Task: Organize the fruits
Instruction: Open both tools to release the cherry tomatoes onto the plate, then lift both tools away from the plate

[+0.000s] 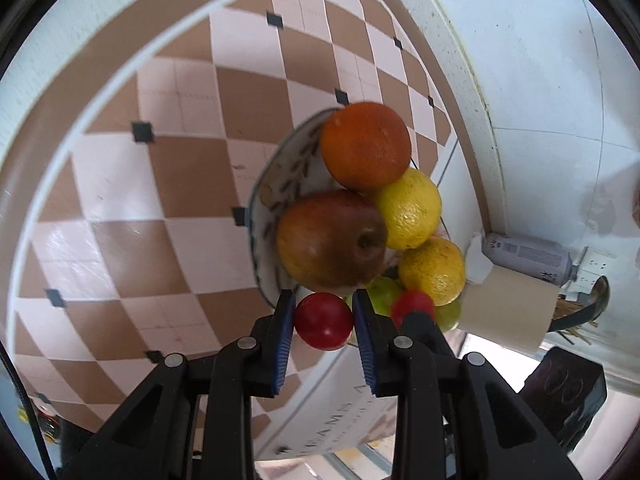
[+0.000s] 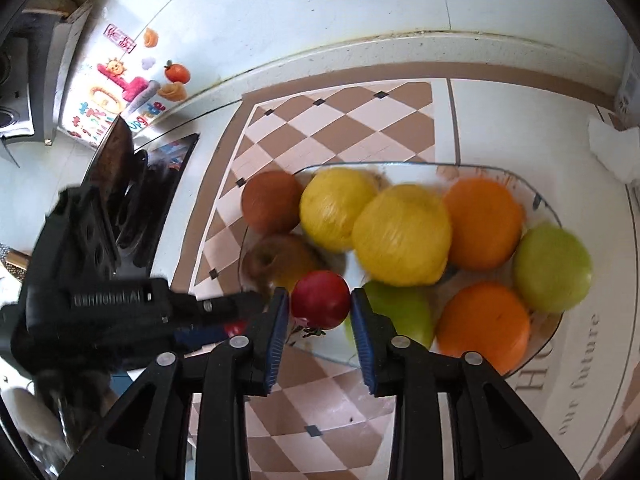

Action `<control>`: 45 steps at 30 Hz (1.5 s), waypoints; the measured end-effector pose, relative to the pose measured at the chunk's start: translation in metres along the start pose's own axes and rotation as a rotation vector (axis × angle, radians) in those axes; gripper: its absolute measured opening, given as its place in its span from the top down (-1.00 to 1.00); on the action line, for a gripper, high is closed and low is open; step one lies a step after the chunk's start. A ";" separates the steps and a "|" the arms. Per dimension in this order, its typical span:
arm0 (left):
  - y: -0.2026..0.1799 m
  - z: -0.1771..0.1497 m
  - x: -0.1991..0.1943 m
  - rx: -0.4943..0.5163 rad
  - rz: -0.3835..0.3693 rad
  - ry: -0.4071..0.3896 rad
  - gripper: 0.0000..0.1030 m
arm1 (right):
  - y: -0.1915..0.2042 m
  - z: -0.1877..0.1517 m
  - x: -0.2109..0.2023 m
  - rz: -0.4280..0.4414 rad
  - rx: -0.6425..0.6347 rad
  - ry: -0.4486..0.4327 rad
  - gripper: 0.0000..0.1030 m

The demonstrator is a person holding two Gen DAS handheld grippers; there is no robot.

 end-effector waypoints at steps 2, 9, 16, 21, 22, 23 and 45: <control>-0.002 -0.001 0.005 -0.003 0.002 0.025 0.42 | -0.005 0.005 -0.010 0.005 0.012 -0.024 -0.45; -0.002 -0.009 0.002 0.057 0.069 0.040 -0.17 | -0.021 0.004 -0.034 -0.040 0.063 -0.045 -0.58; 0.001 -0.025 -0.033 0.351 0.370 -0.091 -0.75 | -0.041 -0.028 -0.064 -0.260 0.025 -0.054 -0.82; -0.006 -0.048 -0.064 0.541 0.531 -0.207 -0.84 | -0.043 -0.060 -0.087 -0.374 0.032 -0.076 -0.88; -0.008 -0.052 -0.069 0.567 0.544 -0.225 -0.88 | -0.042 -0.066 -0.092 -0.385 0.040 -0.085 -0.90; -0.010 -0.059 -0.075 0.594 0.556 -0.247 -0.93 | -0.041 -0.071 -0.098 -0.394 0.048 -0.097 -0.90; -0.038 -0.198 -0.211 0.801 0.487 -0.555 -0.93 | 0.034 -0.187 -0.278 -0.388 0.071 -0.360 -0.91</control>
Point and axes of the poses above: each gripper's, at about its wrist camera, not at the fingertips, and x roughly the way its jaws point, y to its left, z to its top, the point moved 8 cm from there along x, roughly the way its jaws point
